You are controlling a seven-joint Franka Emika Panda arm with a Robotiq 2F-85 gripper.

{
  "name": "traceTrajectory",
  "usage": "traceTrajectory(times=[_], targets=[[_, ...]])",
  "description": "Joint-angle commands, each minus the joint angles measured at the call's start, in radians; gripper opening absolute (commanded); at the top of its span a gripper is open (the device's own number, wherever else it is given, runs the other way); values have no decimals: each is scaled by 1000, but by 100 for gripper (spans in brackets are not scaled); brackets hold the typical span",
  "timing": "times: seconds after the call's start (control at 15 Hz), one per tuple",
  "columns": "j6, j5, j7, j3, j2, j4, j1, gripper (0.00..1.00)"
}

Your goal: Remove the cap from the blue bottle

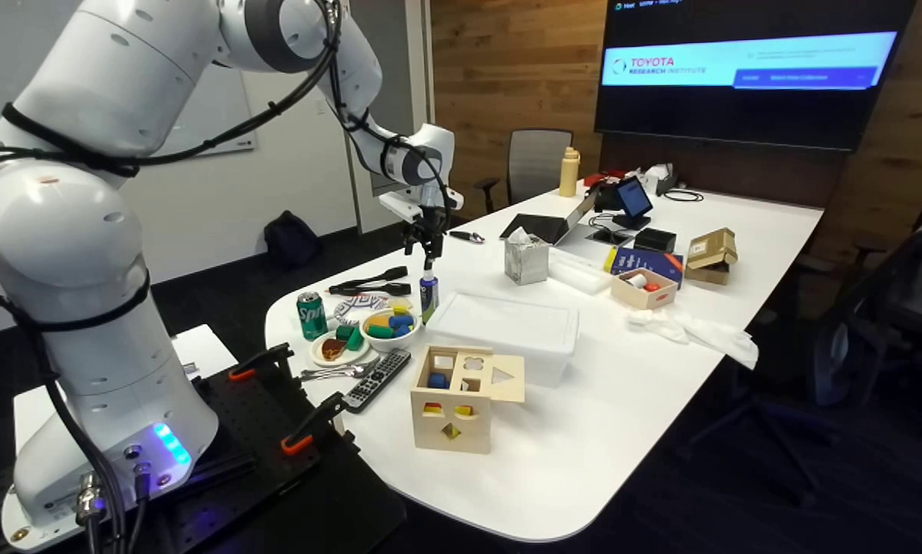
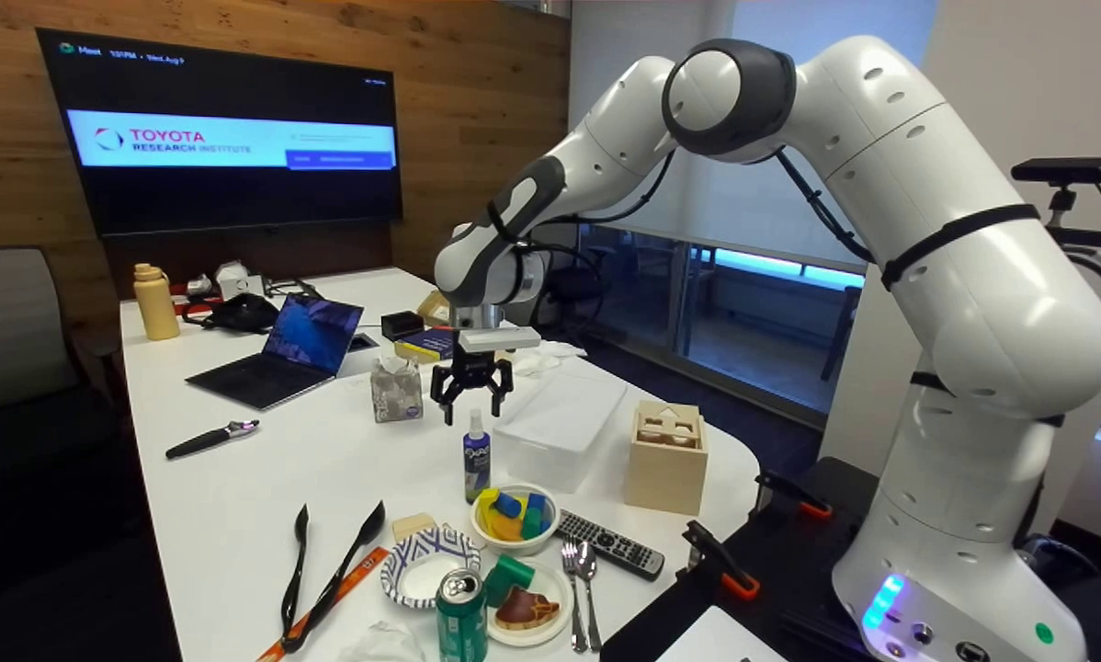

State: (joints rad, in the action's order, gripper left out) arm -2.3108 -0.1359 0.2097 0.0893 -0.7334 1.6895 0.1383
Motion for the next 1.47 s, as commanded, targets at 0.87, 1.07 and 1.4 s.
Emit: traceTrajectory(times=[0.87,1.07,1.4], targets=[[16,116,175,-106,-58,-94,105,74],[23,113,175,-106,-65,-106,102,49],[41,104,185,-110,-54,-107,95,12]])
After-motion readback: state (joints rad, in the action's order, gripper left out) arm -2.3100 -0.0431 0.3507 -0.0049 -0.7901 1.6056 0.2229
